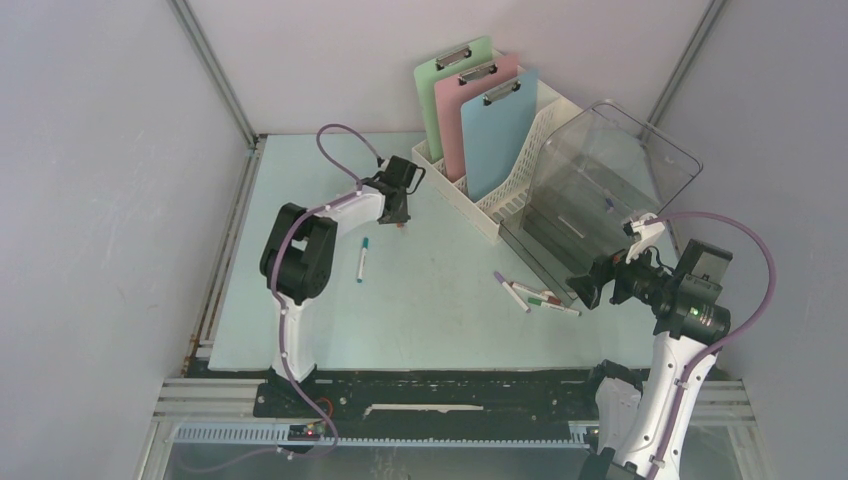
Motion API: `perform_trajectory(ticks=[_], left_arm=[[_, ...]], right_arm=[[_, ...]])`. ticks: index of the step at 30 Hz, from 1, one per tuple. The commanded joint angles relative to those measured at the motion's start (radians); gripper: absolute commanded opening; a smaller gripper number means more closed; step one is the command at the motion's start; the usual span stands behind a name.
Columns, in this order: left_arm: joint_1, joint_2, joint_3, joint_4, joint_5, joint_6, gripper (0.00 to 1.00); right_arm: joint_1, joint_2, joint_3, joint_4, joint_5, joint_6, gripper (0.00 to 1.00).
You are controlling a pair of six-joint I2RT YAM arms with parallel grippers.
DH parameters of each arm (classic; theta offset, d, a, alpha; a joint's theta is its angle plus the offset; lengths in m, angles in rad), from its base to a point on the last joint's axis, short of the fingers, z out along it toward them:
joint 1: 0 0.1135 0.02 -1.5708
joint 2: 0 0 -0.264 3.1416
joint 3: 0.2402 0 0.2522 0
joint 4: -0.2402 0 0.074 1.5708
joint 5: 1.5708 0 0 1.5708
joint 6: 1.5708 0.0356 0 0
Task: Organize the desk
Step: Pick up the stationery from the center of the board.
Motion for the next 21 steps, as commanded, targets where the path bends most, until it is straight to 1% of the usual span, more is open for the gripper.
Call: perform_trajectory(ticks=[1, 17, 21], left_arm=[[0.009, 0.014, 0.047, -0.005, 0.014, 0.012, 0.32], [0.015, 0.041, 0.05, -0.012, 0.052, 0.008, 0.32], [0.015, 0.034, 0.036, -0.013, 0.053, 0.009, 0.27]], right_arm=[[0.006, -0.003, -0.003, 0.017, -0.003, -0.002, 1.0], [0.008, -0.002, -0.002, 0.018, -0.003, -0.002, 1.0], [0.008, -0.004, -0.003, 0.017, -0.001, -0.002, 1.0]])
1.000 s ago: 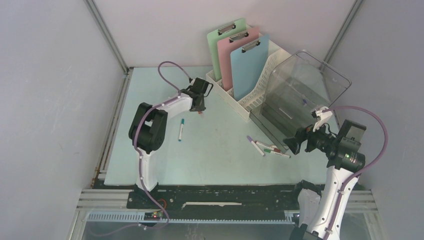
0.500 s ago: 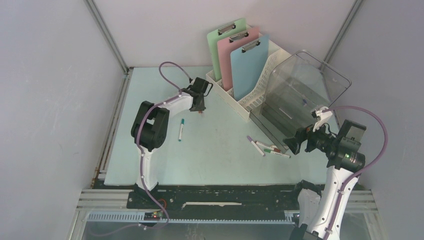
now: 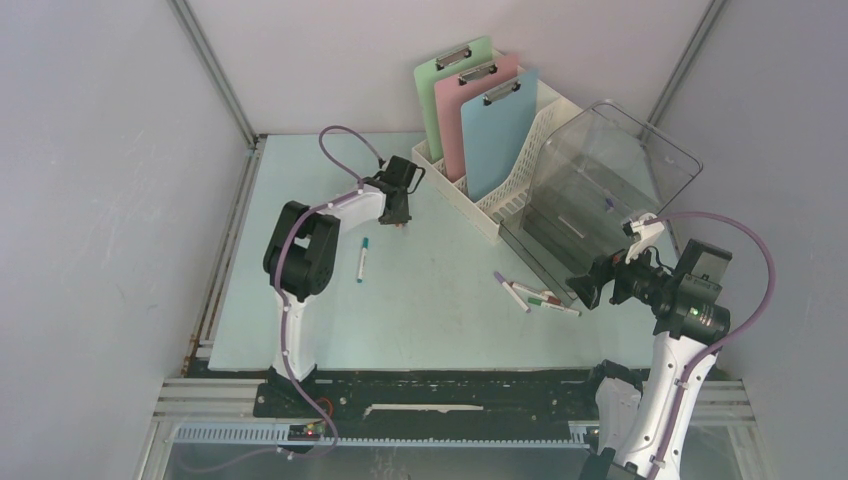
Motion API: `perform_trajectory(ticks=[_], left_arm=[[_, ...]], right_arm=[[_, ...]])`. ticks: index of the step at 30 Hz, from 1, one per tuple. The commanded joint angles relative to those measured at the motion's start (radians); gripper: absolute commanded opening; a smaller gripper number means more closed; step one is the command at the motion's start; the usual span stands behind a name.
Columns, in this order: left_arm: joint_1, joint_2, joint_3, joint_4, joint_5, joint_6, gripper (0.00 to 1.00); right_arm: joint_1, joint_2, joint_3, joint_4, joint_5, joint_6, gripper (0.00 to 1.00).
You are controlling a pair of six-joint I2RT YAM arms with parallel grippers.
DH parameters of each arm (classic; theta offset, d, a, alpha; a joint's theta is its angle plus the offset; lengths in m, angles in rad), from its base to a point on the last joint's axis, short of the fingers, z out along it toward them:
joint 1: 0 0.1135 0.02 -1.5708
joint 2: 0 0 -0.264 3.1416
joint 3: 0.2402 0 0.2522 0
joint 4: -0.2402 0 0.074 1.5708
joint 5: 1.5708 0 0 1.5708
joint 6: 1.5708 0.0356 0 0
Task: Organize the desk
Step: Pick up the stationery from the center of the board, then place the stationery in the drawer.
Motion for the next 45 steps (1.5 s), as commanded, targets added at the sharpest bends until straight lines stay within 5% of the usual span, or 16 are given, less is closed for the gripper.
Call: perform_trajectory(ticks=[1, 14, 23, 37, 45], left_arm=[[0.007, -0.005, 0.001, -0.007, 0.01, 0.01, 0.25], [0.007, -0.163, -0.17, 0.063, 0.07, 0.019, 0.03], [-0.005, -0.403, -0.422, 0.193, 0.133, 0.009, 0.0], [-0.058, -0.846, -0.935, 0.729, 0.449, -0.084, 0.0], [-0.192, -1.036, -1.094, 0.977, 0.42, -0.121, 0.0]], right_arm=[[0.005, -0.004, -0.002, 0.017, -0.002, -0.002, 1.0], [0.005, -0.007, -0.001, 0.017, -0.001, -0.002, 1.0], [-0.007, -0.015, -0.002, 0.007, -0.036, -0.01, 1.0], [0.084, 0.036, 0.083, -0.005, -0.203, -0.033, 1.0], [0.255, 0.114, 0.091, 0.116, -0.372, 0.062, 1.0]])
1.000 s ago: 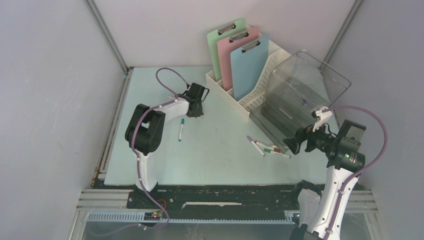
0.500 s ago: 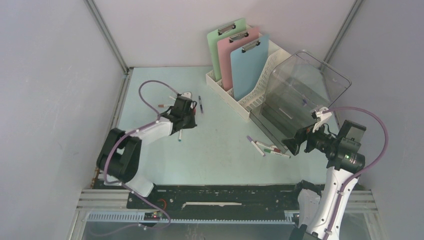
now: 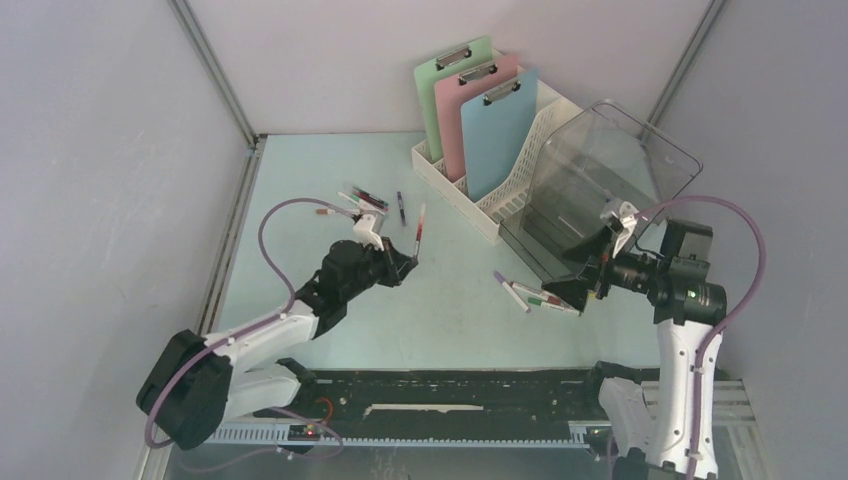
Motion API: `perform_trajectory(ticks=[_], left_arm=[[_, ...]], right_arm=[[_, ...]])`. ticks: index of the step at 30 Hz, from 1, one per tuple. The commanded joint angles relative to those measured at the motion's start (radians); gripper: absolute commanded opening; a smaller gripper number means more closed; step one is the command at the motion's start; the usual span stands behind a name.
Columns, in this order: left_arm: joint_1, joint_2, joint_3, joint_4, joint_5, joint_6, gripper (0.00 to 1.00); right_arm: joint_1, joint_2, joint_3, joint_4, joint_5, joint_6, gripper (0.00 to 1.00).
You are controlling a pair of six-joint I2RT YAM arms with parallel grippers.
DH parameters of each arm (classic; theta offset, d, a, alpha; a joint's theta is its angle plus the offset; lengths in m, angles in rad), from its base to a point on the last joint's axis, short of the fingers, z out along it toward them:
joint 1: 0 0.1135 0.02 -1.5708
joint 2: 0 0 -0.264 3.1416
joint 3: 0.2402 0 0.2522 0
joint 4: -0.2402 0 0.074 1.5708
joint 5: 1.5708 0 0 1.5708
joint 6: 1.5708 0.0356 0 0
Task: Organize the desk
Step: Place the stationery in the drawer.
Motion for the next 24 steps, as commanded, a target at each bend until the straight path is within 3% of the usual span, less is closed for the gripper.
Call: perform_trajectory(ticks=[1, 7, 15, 24], left_arm=[[-0.08, -0.096, -0.052, 0.25, 0.0, -0.04, 0.0], [-0.2, -0.149, -0.109, 0.384, -0.061, -0.085, 0.0], [-0.355, -0.118, -0.12, 0.541, -0.173, -0.073, 0.0], [-0.458, 0.012, -0.033, 0.636, -0.225, -0.057, 0.0]], right_arm=[[0.113, 0.057, 0.03, 0.102, -0.115, 0.067, 1.0], [0.244, 0.117, 0.016, 0.091, -0.085, 0.0, 1.0], [0.281, 0.114, -0.012, 0.064, -0.068, -0.061, 1.0], [0.301, 0.108, -0.012, 0.075, -0.038, -0.029, 1.0]])
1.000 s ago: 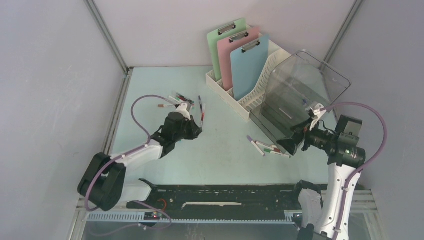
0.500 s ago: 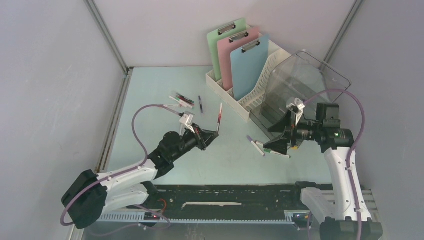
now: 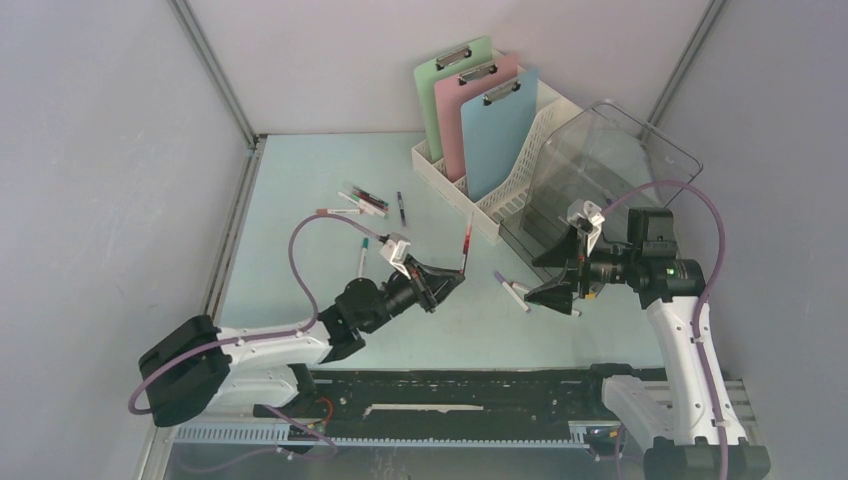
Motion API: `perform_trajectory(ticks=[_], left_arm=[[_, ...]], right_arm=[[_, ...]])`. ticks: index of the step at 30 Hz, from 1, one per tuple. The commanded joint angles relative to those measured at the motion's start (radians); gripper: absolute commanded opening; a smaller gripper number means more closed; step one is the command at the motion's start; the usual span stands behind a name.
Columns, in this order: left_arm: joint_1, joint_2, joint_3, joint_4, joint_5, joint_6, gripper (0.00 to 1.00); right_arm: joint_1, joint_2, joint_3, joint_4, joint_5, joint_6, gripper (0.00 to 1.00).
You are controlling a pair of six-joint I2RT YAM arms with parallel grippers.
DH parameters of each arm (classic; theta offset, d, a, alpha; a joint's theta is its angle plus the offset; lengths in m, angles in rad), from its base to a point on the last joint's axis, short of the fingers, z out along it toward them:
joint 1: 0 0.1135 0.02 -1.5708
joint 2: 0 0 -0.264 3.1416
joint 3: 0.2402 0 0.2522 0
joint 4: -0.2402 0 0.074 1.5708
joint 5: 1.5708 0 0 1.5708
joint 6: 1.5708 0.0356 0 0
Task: Organize the desk
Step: Place the stationery in the drawer.
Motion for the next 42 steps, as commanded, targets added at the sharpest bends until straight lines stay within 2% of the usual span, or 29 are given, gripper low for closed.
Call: perform_trajectory(ticks=[1, 10, 16, 20, 31, 42], left_arm=[[-0.048, 0.047, 0.076, 0.101, -0.06, 0.025, 0.0], [-0.134, 0.138, 0.145, 0.133, -0.129, 0.051, 0.0], [-0.178, 0.185, 0.183, 0.143, -0.169, 0.063, 0.0], [-0.2, 0.207, 0.205, 0.145, -0.188, 0.068, 0.0], [-0.229, 0.243, 0.248, 0.151, -0.192, 0.07, 0.0], [-0.252, 0.294, 0.293, 0.172, -0.177, 0.067, 0.0]], right_arm=[[0.034, -0.009, -0.001, 0.015, 0.008, 0.009, 1.0], [0.061, 0.001, -0.02, 0.082, -0.027, 0.113, 1.0], [0.062, 0.002, -0.053, 0.234, 0.004, 0.337, 1.0], [0.067, 0.003, -0.071, 0.3, 0.001, 0.427, 1.0], [0.084, 0.002, -0.083, 0.341, 0.022, 0.485, 0.97], [0.097, 0.006, -0.087, 0.368, 0.065, 0.51, 0.86]])
